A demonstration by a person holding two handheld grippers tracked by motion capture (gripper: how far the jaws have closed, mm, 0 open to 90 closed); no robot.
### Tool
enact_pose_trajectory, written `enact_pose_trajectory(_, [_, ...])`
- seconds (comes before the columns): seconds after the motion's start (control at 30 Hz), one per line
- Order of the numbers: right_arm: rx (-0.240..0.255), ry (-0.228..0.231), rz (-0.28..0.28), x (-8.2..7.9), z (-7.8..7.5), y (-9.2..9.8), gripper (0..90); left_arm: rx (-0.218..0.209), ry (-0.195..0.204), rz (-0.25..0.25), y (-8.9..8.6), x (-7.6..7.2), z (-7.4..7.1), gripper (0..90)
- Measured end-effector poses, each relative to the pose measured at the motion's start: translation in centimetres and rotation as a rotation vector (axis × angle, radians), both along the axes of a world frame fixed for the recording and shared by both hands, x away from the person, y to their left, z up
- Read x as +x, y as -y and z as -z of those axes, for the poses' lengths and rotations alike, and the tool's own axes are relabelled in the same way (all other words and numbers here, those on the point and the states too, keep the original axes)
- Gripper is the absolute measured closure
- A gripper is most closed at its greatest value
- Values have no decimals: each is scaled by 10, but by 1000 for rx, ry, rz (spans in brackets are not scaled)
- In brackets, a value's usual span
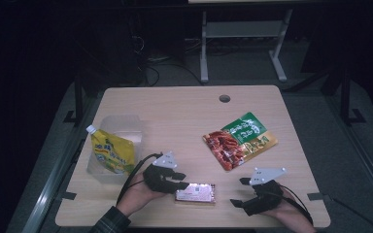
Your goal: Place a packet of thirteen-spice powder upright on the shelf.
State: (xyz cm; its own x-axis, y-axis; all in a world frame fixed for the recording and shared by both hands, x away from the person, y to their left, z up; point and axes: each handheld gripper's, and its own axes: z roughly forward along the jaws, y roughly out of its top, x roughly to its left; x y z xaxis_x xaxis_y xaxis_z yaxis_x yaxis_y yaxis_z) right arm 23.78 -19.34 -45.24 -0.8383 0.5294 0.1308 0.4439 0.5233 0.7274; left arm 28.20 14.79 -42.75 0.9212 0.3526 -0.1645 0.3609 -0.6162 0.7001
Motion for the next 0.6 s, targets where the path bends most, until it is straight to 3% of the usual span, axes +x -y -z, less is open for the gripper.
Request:
enact_pose_trajectory(0.1, [4, -11, -11, 0, -2, -2, 238, 10, 0, 24, -8, -6, 2, 428])
enact_pose_trajectory(0.2, [7, -20, -18, -1, -3, -4, 332, 32, 14, 48, -12, -11, 6, 345])
enact_pose_trajectory(0.27, [11, -29, -29, -1, -6, -6, 492, 46, 30, 63, -13, -12, 8, 281])
enact_pose_trajectory(0.4, [-4, -12, -47, -1, -9, -13, 713, 61, 58, 92, -11, -14, 10, 218])
enact_pose_trajectory(0.53, [-23, -21, -86, 3, -7, -27, 867, 74, 73, 110, -7, -13, 15, 176])
enact_pose_trajectory(0.6, [-26, -23, -111, 6, -7, -33, 898, 78, 83, 115, -6, -13, 17, 163])
